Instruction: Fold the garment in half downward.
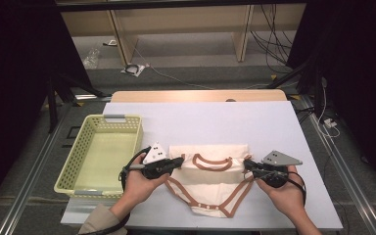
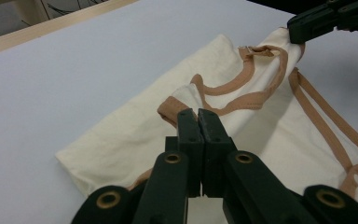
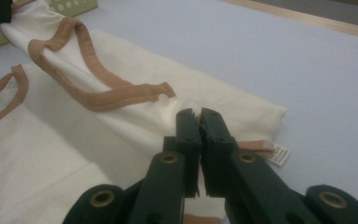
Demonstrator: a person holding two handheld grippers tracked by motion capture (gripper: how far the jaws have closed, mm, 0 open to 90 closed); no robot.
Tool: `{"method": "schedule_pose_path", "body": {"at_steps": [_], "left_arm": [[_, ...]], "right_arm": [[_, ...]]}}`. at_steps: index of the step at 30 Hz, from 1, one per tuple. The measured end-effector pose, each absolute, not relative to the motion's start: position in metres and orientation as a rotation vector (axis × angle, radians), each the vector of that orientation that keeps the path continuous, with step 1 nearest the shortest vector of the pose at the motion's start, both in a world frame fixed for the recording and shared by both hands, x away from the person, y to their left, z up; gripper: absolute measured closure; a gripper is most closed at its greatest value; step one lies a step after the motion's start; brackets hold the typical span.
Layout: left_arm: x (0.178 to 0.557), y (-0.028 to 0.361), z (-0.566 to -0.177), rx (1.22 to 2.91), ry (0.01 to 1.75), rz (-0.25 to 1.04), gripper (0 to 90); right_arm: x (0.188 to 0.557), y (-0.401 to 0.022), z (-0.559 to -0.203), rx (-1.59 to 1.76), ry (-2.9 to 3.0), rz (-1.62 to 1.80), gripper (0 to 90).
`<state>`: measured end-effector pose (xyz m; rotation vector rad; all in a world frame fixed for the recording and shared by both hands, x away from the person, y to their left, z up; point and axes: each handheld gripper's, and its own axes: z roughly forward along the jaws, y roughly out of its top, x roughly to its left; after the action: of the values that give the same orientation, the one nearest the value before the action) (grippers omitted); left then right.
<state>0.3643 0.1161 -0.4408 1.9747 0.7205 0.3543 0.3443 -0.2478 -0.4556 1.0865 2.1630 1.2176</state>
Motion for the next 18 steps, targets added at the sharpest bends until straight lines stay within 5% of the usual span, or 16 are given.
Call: {"method": "schedule_pose_path", "body": {"at_steps": [18], "left_arm": [[0.3599, 0.1157, -0.4431, 1.990, 0.713, 0.343, 88.2]], "right_arm": [[0.3381, -0.2500, -0.4560, 1.084, 2.182, 1.217, 87.4]]}}
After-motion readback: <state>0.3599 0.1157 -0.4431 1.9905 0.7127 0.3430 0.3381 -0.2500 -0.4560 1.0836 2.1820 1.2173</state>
